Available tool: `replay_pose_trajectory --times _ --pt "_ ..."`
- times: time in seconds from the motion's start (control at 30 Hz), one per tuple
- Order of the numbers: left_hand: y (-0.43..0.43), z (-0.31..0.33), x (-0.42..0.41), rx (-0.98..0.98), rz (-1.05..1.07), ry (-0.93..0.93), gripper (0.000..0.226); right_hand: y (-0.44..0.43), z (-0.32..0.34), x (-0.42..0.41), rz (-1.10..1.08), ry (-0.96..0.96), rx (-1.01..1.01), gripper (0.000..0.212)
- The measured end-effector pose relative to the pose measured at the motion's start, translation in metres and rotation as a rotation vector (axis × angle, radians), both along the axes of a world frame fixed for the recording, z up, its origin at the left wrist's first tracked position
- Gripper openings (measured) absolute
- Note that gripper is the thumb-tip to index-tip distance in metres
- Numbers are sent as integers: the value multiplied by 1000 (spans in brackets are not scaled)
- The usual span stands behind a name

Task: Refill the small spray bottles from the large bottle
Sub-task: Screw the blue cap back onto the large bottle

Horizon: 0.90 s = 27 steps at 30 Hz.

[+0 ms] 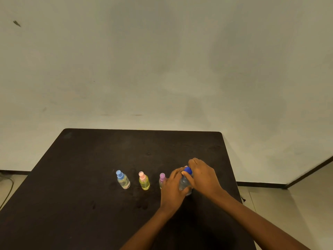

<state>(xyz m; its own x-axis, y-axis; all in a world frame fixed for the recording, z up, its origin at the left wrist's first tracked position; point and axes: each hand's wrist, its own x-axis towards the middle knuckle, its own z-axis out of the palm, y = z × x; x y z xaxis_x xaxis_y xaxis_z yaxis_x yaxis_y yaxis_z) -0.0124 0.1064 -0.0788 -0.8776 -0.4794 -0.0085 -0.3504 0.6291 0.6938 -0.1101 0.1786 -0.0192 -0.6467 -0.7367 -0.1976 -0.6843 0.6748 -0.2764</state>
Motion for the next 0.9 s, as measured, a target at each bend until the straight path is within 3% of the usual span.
replay_pose_trajectory --times 0.07,0.2,0.33,0.47,0.7,0.9 --pt "-1 -2 1 -29 -5 0 52 -1 0 0 6 24 3 39" --pt "5 4 1 173 -2 95 40 2 -3 2 94 175 -65 29" --pt "4 6 2 54 0 158 50 6 -4 -3 253 277 -105 29" --pt "5 7 3 57 2 189 63 9 -6 -11 329 281 -77 31" --pt "5 3 1 70 -22 74 48 9 -12 -17 330 218 -46 33" --pt "5 -1 1 10 18 90 58 8 -16 -18 303 201 -36 33"
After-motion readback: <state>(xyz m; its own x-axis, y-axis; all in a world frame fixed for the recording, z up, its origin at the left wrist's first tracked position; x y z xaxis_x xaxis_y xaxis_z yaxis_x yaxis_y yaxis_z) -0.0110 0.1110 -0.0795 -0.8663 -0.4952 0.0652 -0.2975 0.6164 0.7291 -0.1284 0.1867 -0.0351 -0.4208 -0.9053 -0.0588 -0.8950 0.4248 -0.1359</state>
